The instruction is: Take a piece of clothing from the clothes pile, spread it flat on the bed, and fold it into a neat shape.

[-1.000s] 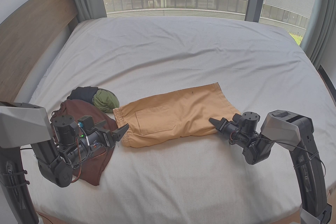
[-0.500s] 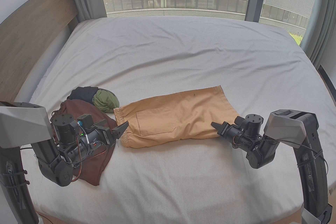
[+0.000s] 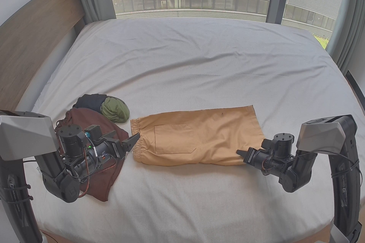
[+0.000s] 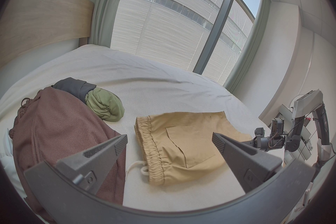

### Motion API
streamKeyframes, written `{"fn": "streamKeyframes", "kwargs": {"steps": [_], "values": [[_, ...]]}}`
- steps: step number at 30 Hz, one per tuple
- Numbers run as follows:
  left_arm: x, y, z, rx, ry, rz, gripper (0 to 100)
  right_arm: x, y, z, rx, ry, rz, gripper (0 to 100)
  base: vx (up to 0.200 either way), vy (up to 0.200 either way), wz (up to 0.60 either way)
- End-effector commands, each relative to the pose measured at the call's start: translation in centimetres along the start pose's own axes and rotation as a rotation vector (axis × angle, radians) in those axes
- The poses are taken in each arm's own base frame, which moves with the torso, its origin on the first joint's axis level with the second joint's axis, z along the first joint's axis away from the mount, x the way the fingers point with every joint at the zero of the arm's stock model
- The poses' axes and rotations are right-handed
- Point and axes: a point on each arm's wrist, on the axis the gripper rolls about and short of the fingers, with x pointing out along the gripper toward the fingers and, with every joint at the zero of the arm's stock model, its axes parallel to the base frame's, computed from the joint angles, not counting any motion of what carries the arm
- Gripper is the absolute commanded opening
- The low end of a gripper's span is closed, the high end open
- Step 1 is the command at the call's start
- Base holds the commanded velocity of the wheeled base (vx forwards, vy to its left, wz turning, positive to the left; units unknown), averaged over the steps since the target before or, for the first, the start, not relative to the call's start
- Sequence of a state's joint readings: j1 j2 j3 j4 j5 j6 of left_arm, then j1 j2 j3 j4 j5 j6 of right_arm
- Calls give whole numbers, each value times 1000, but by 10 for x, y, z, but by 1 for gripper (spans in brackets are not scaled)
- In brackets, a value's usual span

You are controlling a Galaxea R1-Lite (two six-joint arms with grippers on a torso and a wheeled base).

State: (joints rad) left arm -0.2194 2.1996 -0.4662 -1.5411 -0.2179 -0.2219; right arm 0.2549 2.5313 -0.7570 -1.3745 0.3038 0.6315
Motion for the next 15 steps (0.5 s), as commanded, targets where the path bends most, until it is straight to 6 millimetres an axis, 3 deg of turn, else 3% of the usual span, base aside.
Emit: {"fn": "streamKeyframes", "kwargs": {"steps": [1, 9, 12, 13, 15], "values": [[0, 0, -1, -1, 4, 1, 100, -22, 4, -3, -25, 5, -55, 0, 0, 0, 0], [0, 1, -1, -2, 3, 4, 100, -50, 4, -14, -36, 61, -117, 0, 0, 0, 0], [0, 1, -1, -2, 3, 4, 100, -50, 4, -14, -36, 61, -117, 0, 0, 0, 0], [0, 2, -3, -3, 9, 5, 100, -65, 1, -18, -23, 86, -151, 0, 0, 0, 0], [0, 2, -3, -2, 12, 6, 100, -73, -3, -22, -31, 105, -171, 0, 0, 0, 0]]}}
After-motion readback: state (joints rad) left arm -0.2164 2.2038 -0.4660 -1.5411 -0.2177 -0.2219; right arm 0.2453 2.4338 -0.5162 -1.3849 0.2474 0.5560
